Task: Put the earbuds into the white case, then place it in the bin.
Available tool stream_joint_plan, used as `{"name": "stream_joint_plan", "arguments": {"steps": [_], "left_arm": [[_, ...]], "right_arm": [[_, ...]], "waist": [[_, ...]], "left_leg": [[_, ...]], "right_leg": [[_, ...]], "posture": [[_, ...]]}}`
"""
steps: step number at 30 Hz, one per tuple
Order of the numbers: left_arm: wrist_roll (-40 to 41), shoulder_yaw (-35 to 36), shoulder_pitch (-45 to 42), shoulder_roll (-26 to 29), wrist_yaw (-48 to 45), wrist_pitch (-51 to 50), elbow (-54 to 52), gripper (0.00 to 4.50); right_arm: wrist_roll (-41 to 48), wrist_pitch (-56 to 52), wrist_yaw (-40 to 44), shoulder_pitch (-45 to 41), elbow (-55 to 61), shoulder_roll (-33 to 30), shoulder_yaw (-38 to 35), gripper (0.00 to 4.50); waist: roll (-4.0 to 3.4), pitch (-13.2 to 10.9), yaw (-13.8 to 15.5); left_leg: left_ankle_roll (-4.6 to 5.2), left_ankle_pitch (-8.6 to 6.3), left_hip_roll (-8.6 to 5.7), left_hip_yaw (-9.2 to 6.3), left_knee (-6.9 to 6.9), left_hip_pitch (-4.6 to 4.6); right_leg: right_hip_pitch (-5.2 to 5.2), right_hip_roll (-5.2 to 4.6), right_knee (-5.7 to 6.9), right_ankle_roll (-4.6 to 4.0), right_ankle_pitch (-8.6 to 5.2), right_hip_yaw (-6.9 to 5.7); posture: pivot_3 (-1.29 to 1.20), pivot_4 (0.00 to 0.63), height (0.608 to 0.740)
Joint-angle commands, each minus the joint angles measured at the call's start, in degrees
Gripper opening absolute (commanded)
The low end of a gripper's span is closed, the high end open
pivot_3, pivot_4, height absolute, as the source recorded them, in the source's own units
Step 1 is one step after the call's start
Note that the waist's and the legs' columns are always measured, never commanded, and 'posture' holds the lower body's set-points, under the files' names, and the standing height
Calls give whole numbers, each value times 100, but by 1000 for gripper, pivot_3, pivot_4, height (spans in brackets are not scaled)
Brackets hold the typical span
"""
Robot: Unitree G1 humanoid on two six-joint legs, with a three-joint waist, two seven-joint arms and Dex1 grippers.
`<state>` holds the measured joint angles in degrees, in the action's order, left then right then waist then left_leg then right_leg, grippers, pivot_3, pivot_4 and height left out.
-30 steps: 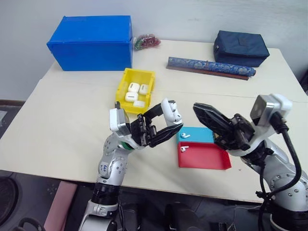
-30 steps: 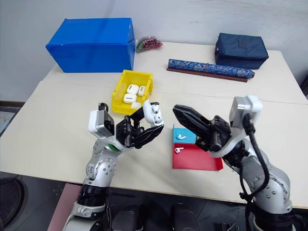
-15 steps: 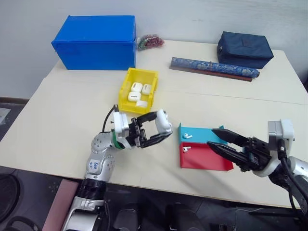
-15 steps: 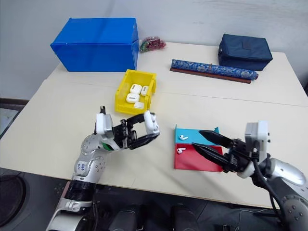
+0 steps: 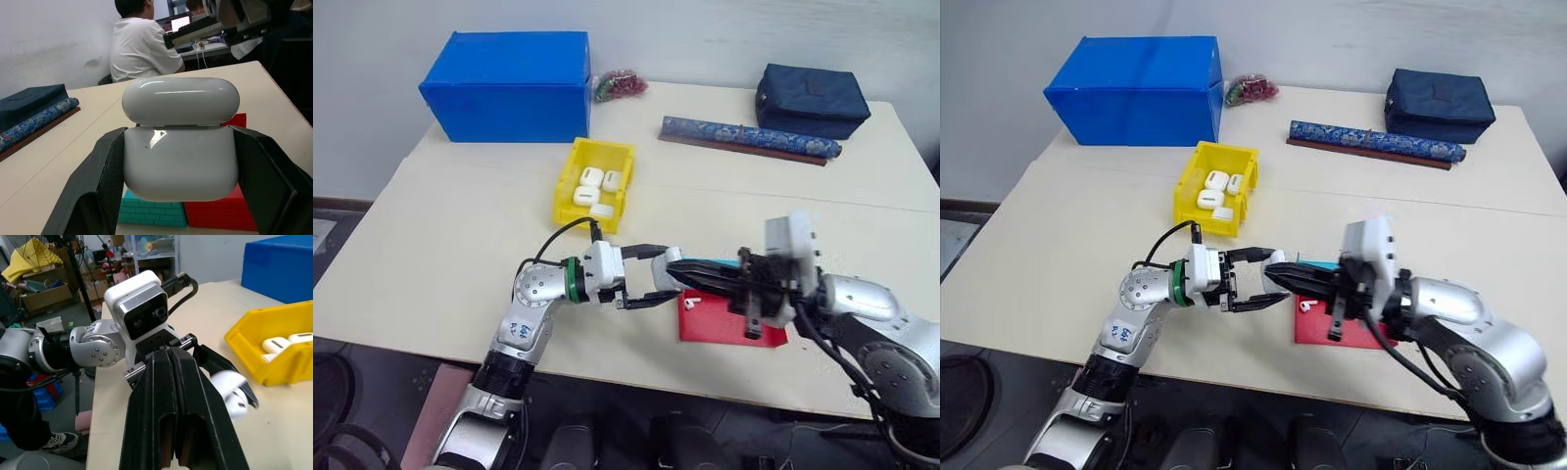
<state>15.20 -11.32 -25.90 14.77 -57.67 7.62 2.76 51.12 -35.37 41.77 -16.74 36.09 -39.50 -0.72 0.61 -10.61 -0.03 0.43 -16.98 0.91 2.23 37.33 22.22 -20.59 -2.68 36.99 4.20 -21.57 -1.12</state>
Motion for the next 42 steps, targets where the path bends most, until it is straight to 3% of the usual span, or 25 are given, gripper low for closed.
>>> {"name": "stream_joint_plan", "arguments": {"steps": [1,8,20,26,28,31,37,42], "left_arm": [[44,-43,36,10,34,12,-292,2811],[88,46,207,142,56,137,-372,2811],[369,184,311,110,41,181,-474,2811],[541,314,390,185,170,-123,-630,2811],[545,480,455,361,216,-239,-663,2811],[577,768,600,672,323,-453,-747,2811],[808,1470,807,1166,714,-1169,-862,2811],[708,1828,376,1239,1547,-1856,-569,2811]], "right_arm": [[-507,36,-139,-193,23,110,379,8],[-1213,602,338,231,-655,3,233,8],[-1240,1117,686,930,-1020,369,-165,8],[-1106,1602,761,1343,-1084,516,-886,8],[-985,1888,1241,1927,-1073,396,-1376,8],[-948,2478,1644,2711,-989,434,-2160,601],[-748,3121,1514,3755,-708,814,-3498,2631],[-991,3778,1540,4370,-674,1253,-3796,4448]], "waist": [[0,0,0],[0,0,-8],[0,0,-15],[0,0,-8],[0,0,-1],[0,0,25],[0,1,-22],[1,1,-13]], "left_leg": [[0,0,0,0,0,3],[2,-1,-2,-1,1,2],[2,-1,-2,-1,7,-1],[2,-1,-2,-1,10,-1],[2,-1,-2,-1,9,-2],[2,-1,-3,-8,-4,-4],[6,0,-3,-2,4,-16],[12,-1,-2,-3,-12,-34]], "right_leg": [[0,0,0,0,0,0],[1,-3,0,0,0,-2],[2,-2,11,0,0,-3],[3,-2,12,0,0,-2],[4,-2,12,0,0,-2],[8,1,19,0,0,-4],[15,0,22,0,0,6],[16,1,38,0,0,10]], "posture": [[0,150,740],[0,150,740],[0,150,740],[0,150,740],[0,150,740],[0,150,740],[0,150,740],[0,150,740]]}}
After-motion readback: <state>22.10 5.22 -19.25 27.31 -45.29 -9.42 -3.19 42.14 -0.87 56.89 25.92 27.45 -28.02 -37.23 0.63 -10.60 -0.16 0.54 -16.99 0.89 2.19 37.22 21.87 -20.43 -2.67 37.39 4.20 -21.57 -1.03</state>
